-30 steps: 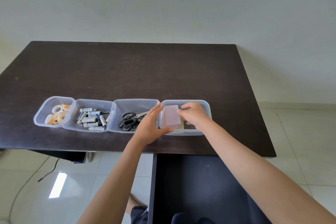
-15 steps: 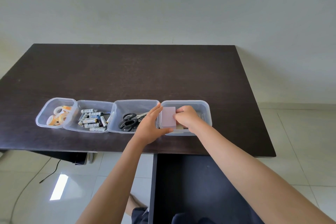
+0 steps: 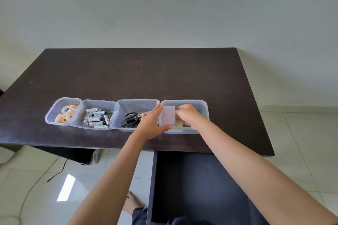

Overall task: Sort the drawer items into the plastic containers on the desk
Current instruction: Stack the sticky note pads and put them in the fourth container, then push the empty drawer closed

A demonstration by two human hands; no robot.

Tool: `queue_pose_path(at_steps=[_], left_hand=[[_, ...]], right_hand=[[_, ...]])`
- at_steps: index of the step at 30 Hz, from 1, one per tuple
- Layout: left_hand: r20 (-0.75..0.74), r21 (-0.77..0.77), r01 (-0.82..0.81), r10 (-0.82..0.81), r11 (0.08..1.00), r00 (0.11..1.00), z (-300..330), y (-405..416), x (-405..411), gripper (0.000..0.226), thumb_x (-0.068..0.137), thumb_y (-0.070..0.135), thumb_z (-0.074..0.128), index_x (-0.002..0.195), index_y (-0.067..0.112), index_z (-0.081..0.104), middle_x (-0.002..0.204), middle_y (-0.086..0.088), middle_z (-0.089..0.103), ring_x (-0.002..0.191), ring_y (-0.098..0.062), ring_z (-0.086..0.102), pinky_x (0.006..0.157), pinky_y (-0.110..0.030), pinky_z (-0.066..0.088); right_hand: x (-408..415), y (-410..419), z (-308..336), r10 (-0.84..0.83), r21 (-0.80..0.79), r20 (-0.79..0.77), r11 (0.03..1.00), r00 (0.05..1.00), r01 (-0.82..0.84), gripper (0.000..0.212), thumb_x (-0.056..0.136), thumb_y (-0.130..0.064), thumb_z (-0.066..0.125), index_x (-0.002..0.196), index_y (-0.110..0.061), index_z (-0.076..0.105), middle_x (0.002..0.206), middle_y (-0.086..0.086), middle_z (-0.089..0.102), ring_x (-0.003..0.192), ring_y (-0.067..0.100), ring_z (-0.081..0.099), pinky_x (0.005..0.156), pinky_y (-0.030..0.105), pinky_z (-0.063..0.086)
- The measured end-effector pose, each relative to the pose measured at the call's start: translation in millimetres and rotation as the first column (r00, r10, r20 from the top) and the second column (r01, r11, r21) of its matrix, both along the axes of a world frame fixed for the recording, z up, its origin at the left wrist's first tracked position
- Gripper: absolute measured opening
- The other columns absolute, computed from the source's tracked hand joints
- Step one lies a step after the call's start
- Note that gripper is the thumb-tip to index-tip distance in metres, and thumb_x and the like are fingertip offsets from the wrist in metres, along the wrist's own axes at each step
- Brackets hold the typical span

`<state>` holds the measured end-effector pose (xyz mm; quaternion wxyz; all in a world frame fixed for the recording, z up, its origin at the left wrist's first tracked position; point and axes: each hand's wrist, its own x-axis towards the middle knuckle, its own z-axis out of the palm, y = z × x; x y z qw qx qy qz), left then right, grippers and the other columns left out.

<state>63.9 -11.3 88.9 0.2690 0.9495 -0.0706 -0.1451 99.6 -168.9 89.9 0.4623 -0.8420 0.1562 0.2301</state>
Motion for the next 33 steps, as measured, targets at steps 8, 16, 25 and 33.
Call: queue_pose_path(at_steps=[8, 16, 25, 33], left_hand=[[0.299, -0.347, -0.128, 0.24, 0.929, 0.924, -11.5, -19.6, -61.5, 0.06, 0.083, 0.018, 0.066, 0.138, 0.02, 0.043, 0.153, -0.003, 0.031, 0.141, -0.018, 0.027, 0.106, -0.028, 0.029], [0.159, -0.393, -0.244, 0.327, 0.887, 0.932, -73.5, -15.5, -214.7, 0.034, 0.084, 0.016, 0.067, 0.117, 0.018, 0.061, 0.129, 0.01, 0.051, 0.122, -0.008, 0.047, 0.106, -0.033, 0.042], [-0.057, -0.278, -0.373, 0.372, 0.885, 0.926, -98.2, 21.5, -306.5, 0.036, 0.08, 0.029, 0.073, 0.113, 0.021, 0.063, 0.135, 0.01, 0.047, 0.112, 0.005, 0.048, 0.086, -0.006, 0.036], [-0.19, -0.285, -0.406, 0.363, 0.868, 0.912, -125.9, 33.1, -318.1, 0.032, 0.074, 0.031, 0.079, 0.102, 0.023, 0.066, 0.135, 0.007, 0.048, 0.12, -0.015, 0.05, 0.098, -0.028, 0.044]], right_hand=[[-102.3, -42.0, 14.2, -0.212, 0.128, 0.684, 0.977, 0.698, 0.172, 0.018, 0.091, -0.007, 0.054, 0.104, -0.011, 0.065, 0.099, -0.003, 0.062, 0.086, 0.001, 0.056, 0.072, 0.005, 0.041], [-288.2, -51.5, -73.0, -0.251, 0.057, 0.549, 0.963, 0.797, 0.264, 0.024, 0.084, -0.004, 0.061, 0.091, -0.027, 0.065, 0.081, -0.007, 0.066, 0.074, 0.007, 0.059, 0.063, 0.013, 0.046], [-396.9, -25.6, -102.8, -0.538, 0.058, 0.123, 0.843, 0.834, 0.535, 0.008, 0.086, -0.013, 0.064, 0.089, -0.02, 0.066, 0.086, -0.009, 0.067, 0.085, 0.01, 0.063, 0.078, 0.031, 0.051], [-397.2, -4.6, -121.1, -0.757, 0.226, -0.213, 0.577, 0.618, 0.785, 0.032, 0.088, -0.018, 0.064, 0.119, -0.021, 0.055, 0.118, -0.006, 0.053, 0.108, 0.011, 0.05, 0.085, 0.025, 0.038]])
